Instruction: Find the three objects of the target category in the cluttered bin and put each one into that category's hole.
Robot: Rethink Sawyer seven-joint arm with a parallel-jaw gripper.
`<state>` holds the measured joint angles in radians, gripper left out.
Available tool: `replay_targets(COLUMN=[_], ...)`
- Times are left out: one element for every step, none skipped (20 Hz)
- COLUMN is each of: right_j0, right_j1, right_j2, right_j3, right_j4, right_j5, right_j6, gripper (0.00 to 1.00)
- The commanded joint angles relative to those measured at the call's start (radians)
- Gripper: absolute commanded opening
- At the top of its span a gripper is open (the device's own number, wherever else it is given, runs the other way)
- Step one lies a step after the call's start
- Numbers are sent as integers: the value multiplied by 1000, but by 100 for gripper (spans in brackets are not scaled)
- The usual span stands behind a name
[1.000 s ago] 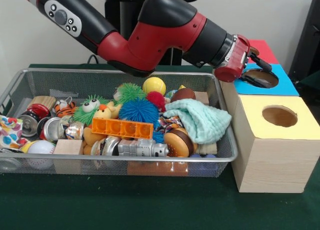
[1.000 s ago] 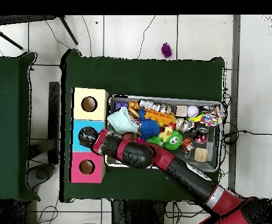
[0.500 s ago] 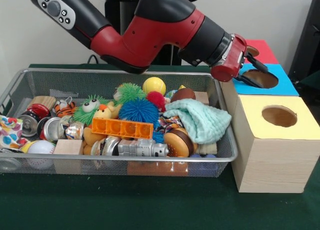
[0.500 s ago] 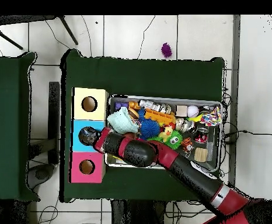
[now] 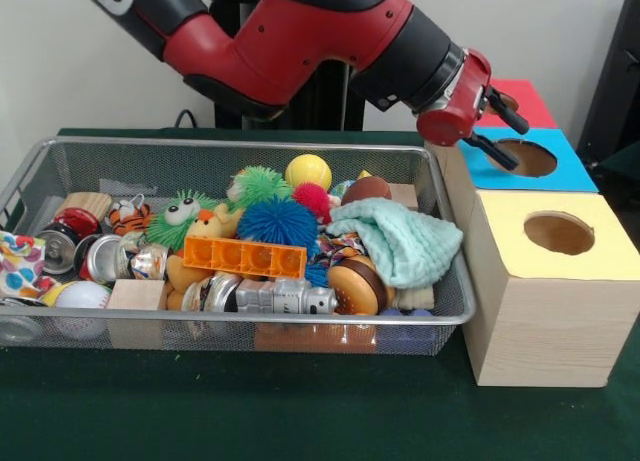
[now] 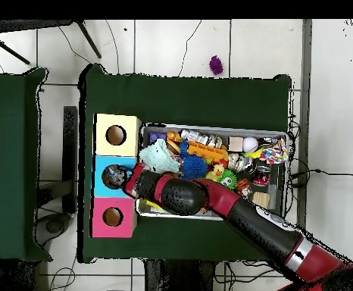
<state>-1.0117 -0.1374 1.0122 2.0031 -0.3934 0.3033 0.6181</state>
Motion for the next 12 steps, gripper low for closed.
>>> replay_targets(right_j0=[57, 68, 79, 98, 116, 154, 165, 188, 202, 215, 208, 191], right_j1=[-289, -310, -331, -360, -378, -421, -431, -449, -463, -477, -481, -498], right_j2=[-114, -134, -154, -195, -229, -293, -318, -367, -395, -423, -421, -413], right_j3=[-44, -48, -53, -53, -60, -80, -88, -107, -121, -134, -131, -116], right_j4=[124, 125, 125, 147, 159, 158, 161, 164, 153, 143, 143, 148], right_j5=[13, 0, -14, -23, -16, 0, 4, 21, 42, 63, 55, 21], right_j6=[380, 380, 380, 410, 420, 424, 425, 422, 406, 390, 378, 383], gripper=[100, 100, 100, 100, 100, 100, 100, 100, 100, 100, 100, 100])
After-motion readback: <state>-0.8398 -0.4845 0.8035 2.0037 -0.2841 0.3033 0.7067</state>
